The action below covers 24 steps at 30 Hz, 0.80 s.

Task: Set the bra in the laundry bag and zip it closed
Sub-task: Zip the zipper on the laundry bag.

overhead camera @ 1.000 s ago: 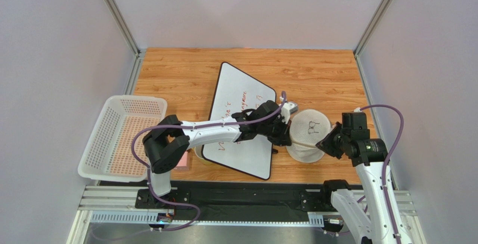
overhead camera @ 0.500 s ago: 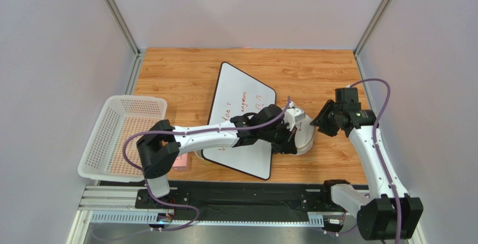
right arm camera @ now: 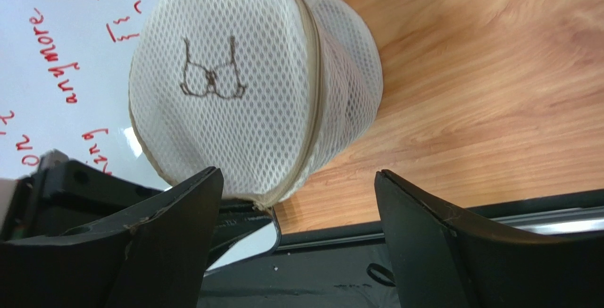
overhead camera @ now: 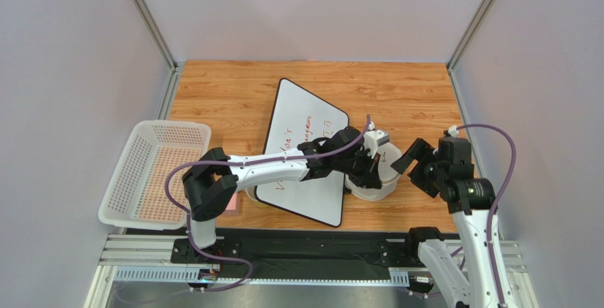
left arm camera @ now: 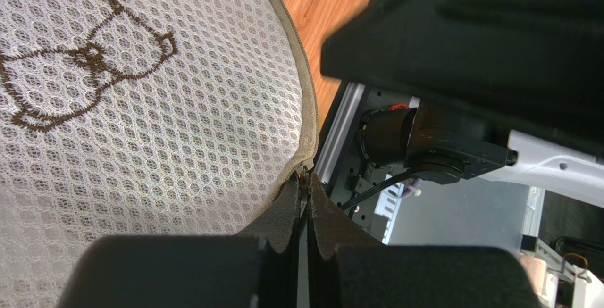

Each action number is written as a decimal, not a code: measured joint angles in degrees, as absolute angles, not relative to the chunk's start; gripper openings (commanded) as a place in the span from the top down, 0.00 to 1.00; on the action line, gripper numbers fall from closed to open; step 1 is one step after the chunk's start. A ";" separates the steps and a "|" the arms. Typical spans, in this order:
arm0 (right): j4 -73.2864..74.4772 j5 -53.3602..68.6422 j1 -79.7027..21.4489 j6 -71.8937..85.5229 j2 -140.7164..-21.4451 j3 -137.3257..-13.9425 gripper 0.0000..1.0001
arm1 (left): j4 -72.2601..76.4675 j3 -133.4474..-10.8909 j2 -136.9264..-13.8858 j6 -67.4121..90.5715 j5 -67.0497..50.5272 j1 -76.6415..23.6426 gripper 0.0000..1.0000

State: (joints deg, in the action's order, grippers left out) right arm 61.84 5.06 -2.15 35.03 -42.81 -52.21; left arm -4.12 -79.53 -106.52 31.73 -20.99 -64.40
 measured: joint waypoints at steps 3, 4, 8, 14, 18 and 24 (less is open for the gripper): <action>62.19 7.05 -2.15 37.12 -37.04 -47.66 0.23 | -4.01 -79.53 -106.59 32.23 -21.74 -64.42 1.00; 62.08 7.90 -2.15 37.93 -36.34 -46.02 0.26 | -4.01 -79.53 -106.59 32.32 -21.96 -64.42 1.00; 61.39 10.83 -2.15 41.43 -36.10 -41.23 0.41 | -3.99 -79.53 -106.59 32.75 -22.28 -64.47 1.00; 58.30 11.79 -2.15 46.11 -36.03 -39.13 0.72 | -4.01 -79.53 -106.65 33.06 -22.59 -65.04 1.00; 57.74 10.61 -2.17 46.87 -36.97 -39.13 1.00 | -4.27 -79.53 -106.74 32.93 -21.89 -65.30 1.00; 58.30 7.49 -1.93 44.51 -40.32 -41.91 1.00 | -3.79 -73.80 -104.51 32.91 -21.65 -62.59 1.00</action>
State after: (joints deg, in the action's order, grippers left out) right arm 58.30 7.49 -1.93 44.51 -40.32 -41.91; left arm -3.79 -73.80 -104.51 32.91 -21.65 -62.59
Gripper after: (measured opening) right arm 0.015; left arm 0.007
